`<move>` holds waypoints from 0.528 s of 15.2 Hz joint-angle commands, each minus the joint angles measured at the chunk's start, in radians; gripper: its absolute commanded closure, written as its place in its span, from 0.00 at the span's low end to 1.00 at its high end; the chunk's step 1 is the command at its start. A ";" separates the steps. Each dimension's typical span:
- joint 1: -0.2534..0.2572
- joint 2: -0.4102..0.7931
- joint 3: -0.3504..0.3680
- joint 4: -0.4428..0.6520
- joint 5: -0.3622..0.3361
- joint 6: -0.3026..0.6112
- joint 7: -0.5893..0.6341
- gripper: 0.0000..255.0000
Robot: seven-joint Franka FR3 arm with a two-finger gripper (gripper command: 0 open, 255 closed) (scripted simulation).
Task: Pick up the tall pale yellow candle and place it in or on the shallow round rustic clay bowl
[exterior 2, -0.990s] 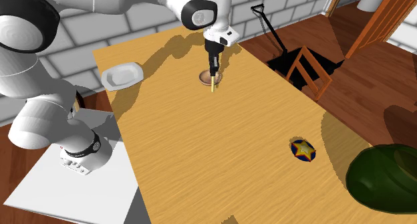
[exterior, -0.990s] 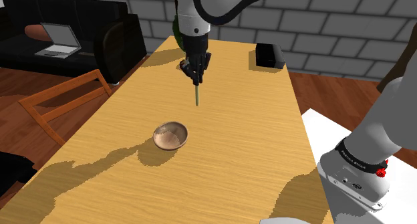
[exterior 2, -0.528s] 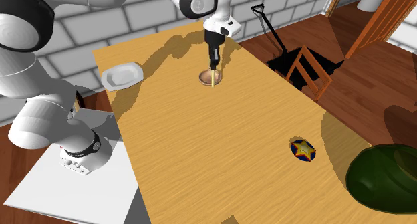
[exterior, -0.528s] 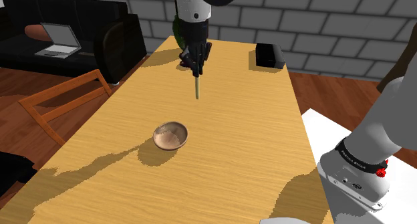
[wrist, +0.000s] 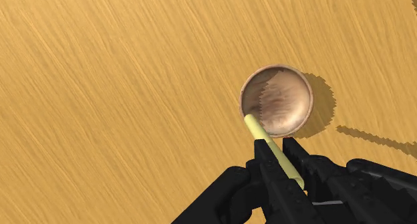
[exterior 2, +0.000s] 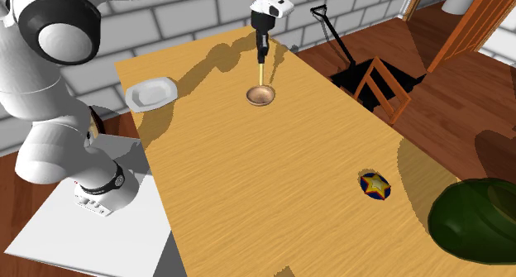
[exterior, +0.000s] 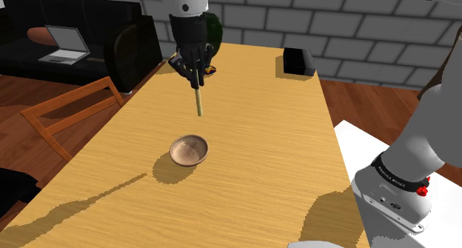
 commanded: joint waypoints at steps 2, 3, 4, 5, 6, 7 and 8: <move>0.061 0.075 0.016 0.132 -0.032 -0.063 0.068 1.00; 0.085 0.104 0.020 0.182 -0.043 -0.086 0.089 1.00; 0.109 0.135 0.024 0.237 -0.056 -0.112 0.110 1.00; 0.121 0.149 0.024 0.262 -0.061 -0.123 0.118 1.00; 0.118 0.145 0.024 0.243 -0.060 -0.108 0.118 1.00; 0.116 0.142 0.023 0.225 -0.059 -0.093 0.118 1.00; 0.113 0.140 0.023 0.208 -0.058 -0.078 0.118 1.00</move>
